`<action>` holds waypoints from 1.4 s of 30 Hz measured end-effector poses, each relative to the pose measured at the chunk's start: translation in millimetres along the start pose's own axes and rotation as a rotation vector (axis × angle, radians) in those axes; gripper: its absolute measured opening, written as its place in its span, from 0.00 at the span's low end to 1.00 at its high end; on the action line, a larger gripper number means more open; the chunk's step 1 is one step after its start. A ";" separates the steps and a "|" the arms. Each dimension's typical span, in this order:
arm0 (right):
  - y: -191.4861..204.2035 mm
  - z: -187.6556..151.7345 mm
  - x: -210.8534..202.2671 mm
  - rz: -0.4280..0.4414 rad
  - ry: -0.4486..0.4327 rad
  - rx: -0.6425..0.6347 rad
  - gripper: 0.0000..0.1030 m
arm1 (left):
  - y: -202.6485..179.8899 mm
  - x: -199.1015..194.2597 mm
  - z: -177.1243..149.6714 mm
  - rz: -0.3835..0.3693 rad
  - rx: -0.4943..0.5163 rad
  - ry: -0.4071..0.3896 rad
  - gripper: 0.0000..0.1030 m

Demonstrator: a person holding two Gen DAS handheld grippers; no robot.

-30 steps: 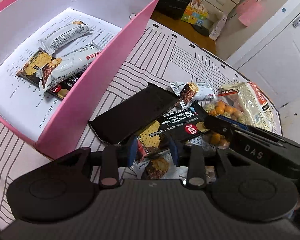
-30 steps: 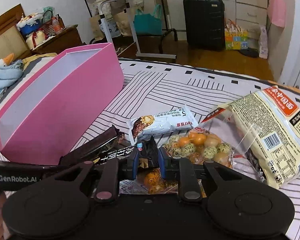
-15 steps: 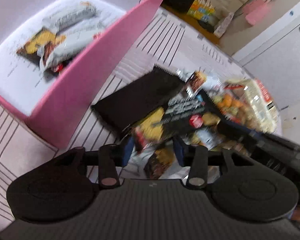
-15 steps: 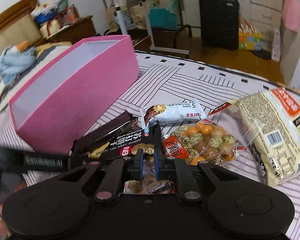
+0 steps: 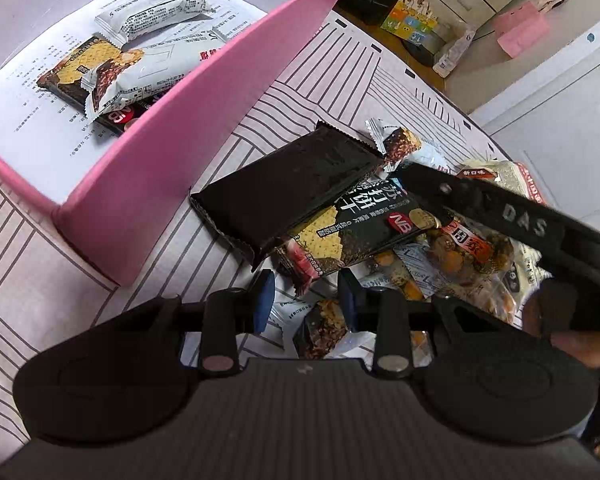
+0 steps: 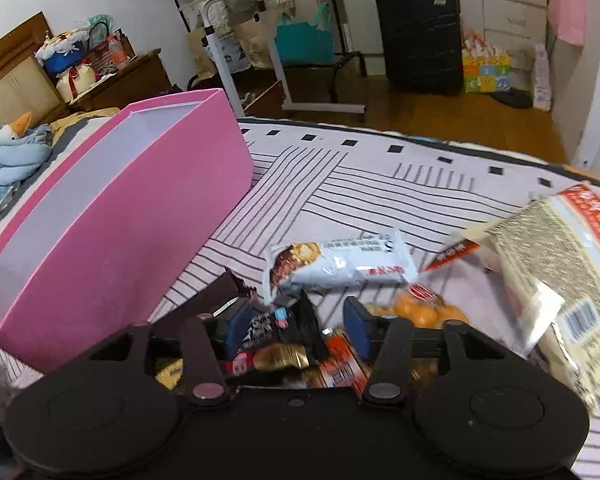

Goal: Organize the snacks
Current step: 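Grasp a black cracker pack with the left tool while the right tool grasps a snack, then lift the black NB cracker pack with the left tool and carry it over the pink box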

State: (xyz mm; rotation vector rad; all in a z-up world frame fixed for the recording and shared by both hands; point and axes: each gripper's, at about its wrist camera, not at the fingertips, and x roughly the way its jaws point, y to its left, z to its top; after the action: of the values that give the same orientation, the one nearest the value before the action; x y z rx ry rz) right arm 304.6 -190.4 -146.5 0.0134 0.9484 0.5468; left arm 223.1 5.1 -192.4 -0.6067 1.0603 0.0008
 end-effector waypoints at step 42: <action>10.3 -86.1 -84.3 -0.094 0.068 0.180 0.24 | -23.2 -30.4 -40.9 -0.120 0.324 0.131 0.34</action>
State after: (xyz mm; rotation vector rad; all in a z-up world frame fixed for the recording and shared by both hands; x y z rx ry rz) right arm 194.9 -238.6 -130.4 0.1118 1.0569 0.3755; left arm 181.0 -24.8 -170.7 -0.3786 1.1202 -0.3136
